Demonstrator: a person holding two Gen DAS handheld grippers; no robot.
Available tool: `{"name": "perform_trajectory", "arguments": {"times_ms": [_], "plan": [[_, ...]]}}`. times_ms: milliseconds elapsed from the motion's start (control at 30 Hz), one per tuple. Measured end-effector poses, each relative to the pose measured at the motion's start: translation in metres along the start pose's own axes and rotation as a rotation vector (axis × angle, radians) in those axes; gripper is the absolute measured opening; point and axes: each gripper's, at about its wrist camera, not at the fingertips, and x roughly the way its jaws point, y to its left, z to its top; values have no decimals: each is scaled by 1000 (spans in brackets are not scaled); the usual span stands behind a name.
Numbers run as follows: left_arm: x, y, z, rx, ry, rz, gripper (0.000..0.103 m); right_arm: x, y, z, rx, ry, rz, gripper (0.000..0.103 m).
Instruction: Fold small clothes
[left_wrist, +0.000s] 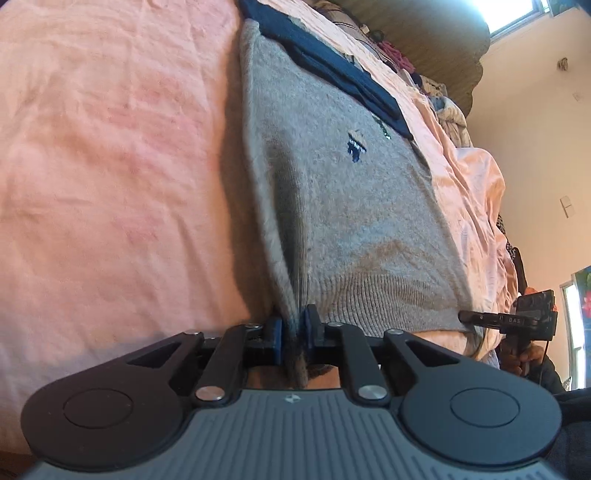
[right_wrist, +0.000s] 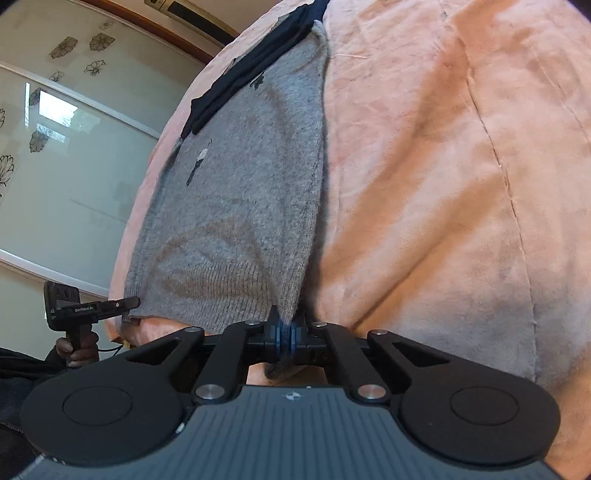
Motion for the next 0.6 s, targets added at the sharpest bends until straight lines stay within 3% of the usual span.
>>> {"name": "perform_trajectory", "arguments": {"times_ms": [33, 67, 100, 167, 200, 300, 333, 433, 500, 600], "plan": [[-8, -2, 7, 13, -26, 38, 26, -5, 5, 5, -6, -32, -20, 40], [-18, -6, 18, 25, -76, 87, 44, -9, 13, 15, -24, -90, -45, 54], [-26, -11, 28, 32, -144, 111, 70, -12, 22, 28, -52, -161, -61, 76], [-33, -29, 48, 55, -307, 145, 90, -6, 43, 56, -111, -256, -71, 79], [-29, -42, 60, 74, -380, 145, 90, 4, 54, 70, -133, -301, -84, 79], [16, -78, 89, 87, -454, 173, 90, 57, 81, 113, -177, -363, -122, 84], [37, -87, 96, 94, -458, 210, 90, 80, 87, 126, -189, -365, -150, 85], [101, -103, 115, 115, -369, 320, 90, 148, 99, 154, -230, -349, -314, 85], [124, -101, 113, 156, -345, 396, 90, 176, 107, 152, -320, -364, -431, 88], [139, -108, 88, 339, -379, 519, 91, 197, 118, 129, -480, -358, -552, 103]]}}
